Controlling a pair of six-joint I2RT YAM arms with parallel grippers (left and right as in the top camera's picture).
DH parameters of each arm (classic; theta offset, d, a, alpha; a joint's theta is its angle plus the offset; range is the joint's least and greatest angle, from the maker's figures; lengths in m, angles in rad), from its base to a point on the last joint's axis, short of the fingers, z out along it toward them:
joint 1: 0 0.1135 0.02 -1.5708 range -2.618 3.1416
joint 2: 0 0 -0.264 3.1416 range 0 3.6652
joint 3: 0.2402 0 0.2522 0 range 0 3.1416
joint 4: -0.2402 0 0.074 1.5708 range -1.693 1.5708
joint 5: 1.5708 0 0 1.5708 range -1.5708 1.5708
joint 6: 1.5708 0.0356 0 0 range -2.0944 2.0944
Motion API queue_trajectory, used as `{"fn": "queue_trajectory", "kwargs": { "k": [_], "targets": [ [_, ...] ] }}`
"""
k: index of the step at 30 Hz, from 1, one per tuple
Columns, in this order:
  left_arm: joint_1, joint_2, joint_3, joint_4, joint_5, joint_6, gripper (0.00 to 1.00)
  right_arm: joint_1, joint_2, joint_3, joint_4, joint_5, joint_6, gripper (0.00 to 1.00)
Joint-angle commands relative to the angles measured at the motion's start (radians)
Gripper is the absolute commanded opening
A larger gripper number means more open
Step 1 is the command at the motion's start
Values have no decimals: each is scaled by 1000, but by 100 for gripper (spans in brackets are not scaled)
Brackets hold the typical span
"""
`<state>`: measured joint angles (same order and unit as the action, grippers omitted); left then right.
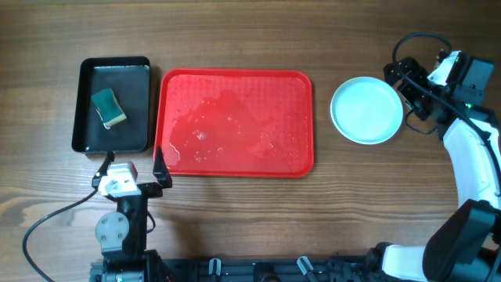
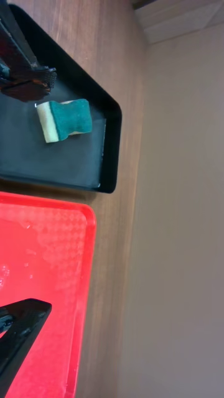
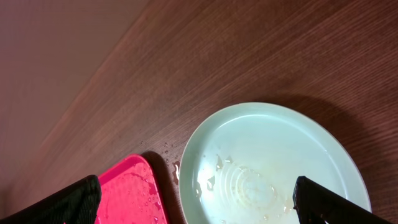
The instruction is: Clean dirty plates on tray and stack at the side
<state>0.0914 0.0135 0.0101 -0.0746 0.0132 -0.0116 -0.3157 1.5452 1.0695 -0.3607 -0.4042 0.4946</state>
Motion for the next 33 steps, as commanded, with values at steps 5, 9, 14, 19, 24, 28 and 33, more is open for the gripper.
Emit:
{"fn": "queue_trajectory", "kwargs": {
  "k": [5,9,14,19,24,28,33],
  "targets": [
    [-5,-7,-5,-1,-3,8,100,2,3,8,2,-12,6,100],
    [-5,-7,-5,-1,-3,8,100,2,3,8,2,-12,6,100],
    [-5,-7,-5,-1,-3,8,100,2,3,8,2,-12,6,100],
    [-5,-7,-5,-1,-3,8,100,2,3,8,2,-12,6,100],
    [-5,-7,-5,-1,-3,8,100,2,3,8,2,-12,6,100],
    [-5,-7,-5,-1,-3,8,100,2,3,8,5,43,6,100],
    [-5,-7,-5,-1,-3,8,100,4,5,5,4,55,3,100]
  ]
}}
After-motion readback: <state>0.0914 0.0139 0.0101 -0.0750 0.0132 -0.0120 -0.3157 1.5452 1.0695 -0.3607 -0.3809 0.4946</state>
